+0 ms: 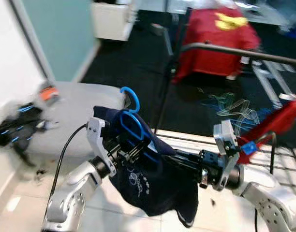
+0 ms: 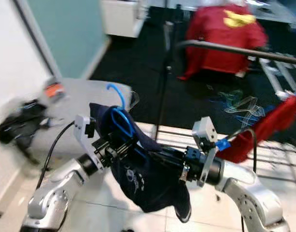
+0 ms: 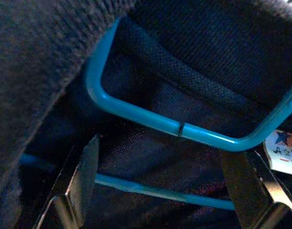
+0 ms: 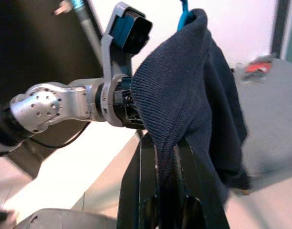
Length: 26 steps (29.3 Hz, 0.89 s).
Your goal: Hang hanger
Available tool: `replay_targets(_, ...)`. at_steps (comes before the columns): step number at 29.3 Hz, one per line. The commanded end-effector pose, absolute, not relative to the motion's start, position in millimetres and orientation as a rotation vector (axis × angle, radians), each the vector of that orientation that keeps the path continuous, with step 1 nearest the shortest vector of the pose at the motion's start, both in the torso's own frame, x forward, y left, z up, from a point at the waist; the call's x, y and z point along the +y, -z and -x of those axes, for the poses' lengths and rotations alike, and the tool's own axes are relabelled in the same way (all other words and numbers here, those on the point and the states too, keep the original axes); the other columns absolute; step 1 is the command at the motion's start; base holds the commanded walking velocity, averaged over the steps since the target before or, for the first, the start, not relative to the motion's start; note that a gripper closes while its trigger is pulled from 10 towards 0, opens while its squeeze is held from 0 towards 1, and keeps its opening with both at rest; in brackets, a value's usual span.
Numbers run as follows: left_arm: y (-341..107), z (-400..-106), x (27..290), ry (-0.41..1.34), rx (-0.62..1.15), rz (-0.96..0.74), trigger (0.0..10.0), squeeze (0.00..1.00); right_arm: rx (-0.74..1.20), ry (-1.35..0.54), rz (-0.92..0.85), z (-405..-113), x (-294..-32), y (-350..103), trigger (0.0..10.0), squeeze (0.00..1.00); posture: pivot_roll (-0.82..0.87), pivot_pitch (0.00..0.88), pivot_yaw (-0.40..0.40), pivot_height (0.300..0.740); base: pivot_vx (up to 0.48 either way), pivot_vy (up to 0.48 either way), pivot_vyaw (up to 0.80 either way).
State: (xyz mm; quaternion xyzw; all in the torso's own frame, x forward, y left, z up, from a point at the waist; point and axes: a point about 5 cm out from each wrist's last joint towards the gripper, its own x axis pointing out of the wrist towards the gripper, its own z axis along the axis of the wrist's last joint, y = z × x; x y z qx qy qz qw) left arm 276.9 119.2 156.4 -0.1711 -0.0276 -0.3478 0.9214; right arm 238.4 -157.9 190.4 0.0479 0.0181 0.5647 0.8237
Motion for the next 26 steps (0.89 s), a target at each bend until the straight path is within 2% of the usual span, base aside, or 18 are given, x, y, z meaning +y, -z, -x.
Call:
replay_targets(1,-164,-280,130,0.678,-0.086,0.354,10.0,0.00,0.026,-1.287,-0.119,-232,-155,-194,0.0,0.00,0.06,0.108,-0.064,0.740,0.000,-0.454,0.77)
replay_targets(4,-171,-282,134,0.672,-0.115,0.345,10.0,0.00,0.031,-1.290,-0.113,-232,-157,-194,0.0,0.00,0.06,0.110,-0.060,0.740,0.000,-0.454,0.77)
replay_targets(8,-198,-286,144,0.692,-0.227,0.334,10.0,0.00,0.013,-1.229,-0.088,-238,-166,-196,0.0,0.00,0.06,0.114,-0.054,0.740,0.000,0.000,0.72)
replay_targets(14,-210,-286,146,0.698,-0.281,0.304,10.0,0.00,-0.006,-1.182,-0.084,-244,-170,-198,0.0,0.00,0.06,0.114,-0.054,0.740,0.000,0.000,0.00)
replay_targets(18,-239,-292,135,0.687,-0.399,0.232,10.0,0.00,-0.064,-1.060,-0.087,-258,-174,-204,0.0,0.00,0.05,0.114,-0.046,0.740,0.000,0.000,0.00)
replay_targets(22,-242,-295,133,0.671,-0.414,0.212,10.0,0.00,-0.062,-1.058,-0.092,-258,-172,-203,0.0,0.00,0.05,0.112,-0.045,0.740,0.000,0.000,0.00)
replay_targets(26,-246,-299,134,0.645,-0.431,0.181,10.0,0.00,-0.063,-1.068,-0.100,-256,-170,-203,0.0,0.00,0.05,0.115,-0.044,0.740,0.000,0.000,-0.80)
